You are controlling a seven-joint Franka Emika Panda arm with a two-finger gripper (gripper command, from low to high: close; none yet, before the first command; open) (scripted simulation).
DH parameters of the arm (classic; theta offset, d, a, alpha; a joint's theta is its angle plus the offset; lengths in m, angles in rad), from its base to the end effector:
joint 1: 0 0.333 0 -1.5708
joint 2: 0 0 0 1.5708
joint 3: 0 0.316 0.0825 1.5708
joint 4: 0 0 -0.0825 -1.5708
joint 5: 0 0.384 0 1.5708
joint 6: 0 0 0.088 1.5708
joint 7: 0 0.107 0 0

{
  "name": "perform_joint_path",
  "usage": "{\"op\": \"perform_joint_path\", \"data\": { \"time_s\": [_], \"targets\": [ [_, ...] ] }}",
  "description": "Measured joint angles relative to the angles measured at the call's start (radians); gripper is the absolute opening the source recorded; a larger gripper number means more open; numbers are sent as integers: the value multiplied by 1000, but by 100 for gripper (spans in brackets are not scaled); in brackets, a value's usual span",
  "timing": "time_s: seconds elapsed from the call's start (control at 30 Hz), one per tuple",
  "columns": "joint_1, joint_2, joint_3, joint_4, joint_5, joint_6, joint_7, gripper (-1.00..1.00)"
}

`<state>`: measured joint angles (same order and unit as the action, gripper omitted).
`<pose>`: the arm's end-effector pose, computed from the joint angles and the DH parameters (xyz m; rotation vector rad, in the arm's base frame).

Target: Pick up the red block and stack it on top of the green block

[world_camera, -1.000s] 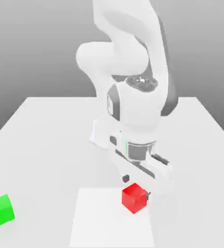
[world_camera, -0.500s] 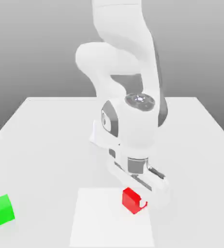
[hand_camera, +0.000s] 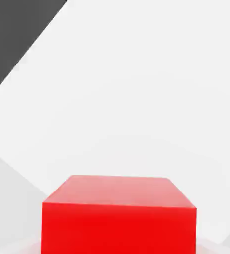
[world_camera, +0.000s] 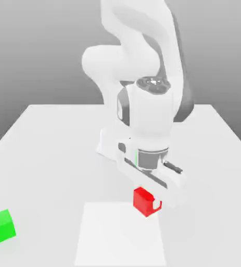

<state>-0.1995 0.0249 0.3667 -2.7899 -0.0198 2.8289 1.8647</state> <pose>0.3758 0.0656 0.2045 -2.0883 2.3271 -0.0095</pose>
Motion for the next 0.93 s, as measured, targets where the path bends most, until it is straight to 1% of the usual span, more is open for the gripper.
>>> {"op": "perform_joint_path", "data": {
  "time_s": [0.1, 0.17, 0.3, 0.37, 0.43, 0.5, 0.6, 0.67, 0.73, 0.8, 0.83, 0.93],
  "targets": [
    [6, -28, -1, -13, 26, -21, -21, -100],
    [26, -32, -24, 3, 46, -42, -11, -100],
    [92, -18, -143, 70, 78, -86, 53, -100],
    [88, -13, -203, 93, 87, -103, 84, -100],
    [26, -5, -261, 120, 91, -121, 119, -100],
    [-82, 11, -319, 159, 89, -144, 169, -100],
    [-220, 57, -405, 247, 77, -191, 280, -100],
    [-272, 109, -464, 318, 70, -216, 365, -100],
    [-294, 189, -491, 365, 82, -187, 404, -100],
    [-305, 263, -488, 379, 102, -131, 402, -100],
    [-309, 286, -485, 382, 109, -111, 399, 100],
    [-309, 286, -485, 382, 109, -111, 399, 100]
  ]
}}
